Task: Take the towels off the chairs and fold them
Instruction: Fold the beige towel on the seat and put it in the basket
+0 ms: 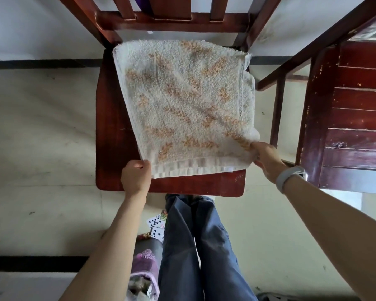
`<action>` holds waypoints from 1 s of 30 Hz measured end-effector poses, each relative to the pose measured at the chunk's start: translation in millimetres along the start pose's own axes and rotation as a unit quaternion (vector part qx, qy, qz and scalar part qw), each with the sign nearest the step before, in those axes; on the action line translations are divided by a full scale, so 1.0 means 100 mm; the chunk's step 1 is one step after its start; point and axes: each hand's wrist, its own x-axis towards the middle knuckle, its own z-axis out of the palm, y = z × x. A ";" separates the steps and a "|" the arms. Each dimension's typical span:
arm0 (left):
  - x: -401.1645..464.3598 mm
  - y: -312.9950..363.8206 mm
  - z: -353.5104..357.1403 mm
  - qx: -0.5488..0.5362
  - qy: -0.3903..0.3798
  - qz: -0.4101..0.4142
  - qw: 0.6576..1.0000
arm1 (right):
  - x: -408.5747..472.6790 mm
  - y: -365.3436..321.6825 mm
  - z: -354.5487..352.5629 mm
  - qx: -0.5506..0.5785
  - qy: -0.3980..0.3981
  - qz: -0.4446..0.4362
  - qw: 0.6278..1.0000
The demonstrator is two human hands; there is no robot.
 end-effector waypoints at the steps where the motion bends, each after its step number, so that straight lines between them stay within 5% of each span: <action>1: -0.01 0.00 -0.01 -0.001 -0.014 -0.009 1.000 | 0.00 -0.01 0.01 0.012 -0.002 -0.005 1.000; 8: -0.05 -0.05 -0.16 -0.076 -0.078 -0.043 0.993 | -0.17 -0.01 -0.07 0.054 -0.008 -0.045 0.997; 15: -0.26 0.06 -0.57 -0.214 -0.103 -0.077 0.968 | -0.58 0.09 -0.15 -0.054 -0.003 -0.063 0.997; 18: -0.31 0.14 -0.84 -0.225 -0.093 -0.053 0.968 | -0.79 0.01 -0.21 -0.013 0.030 -0.072 0.997; 30: -0.60 0.74 -1.87 -0.334 -0.103 0.007 0.937 | -1.93 -0.89 -0.40 0.142 -0.073 -0.068 0.985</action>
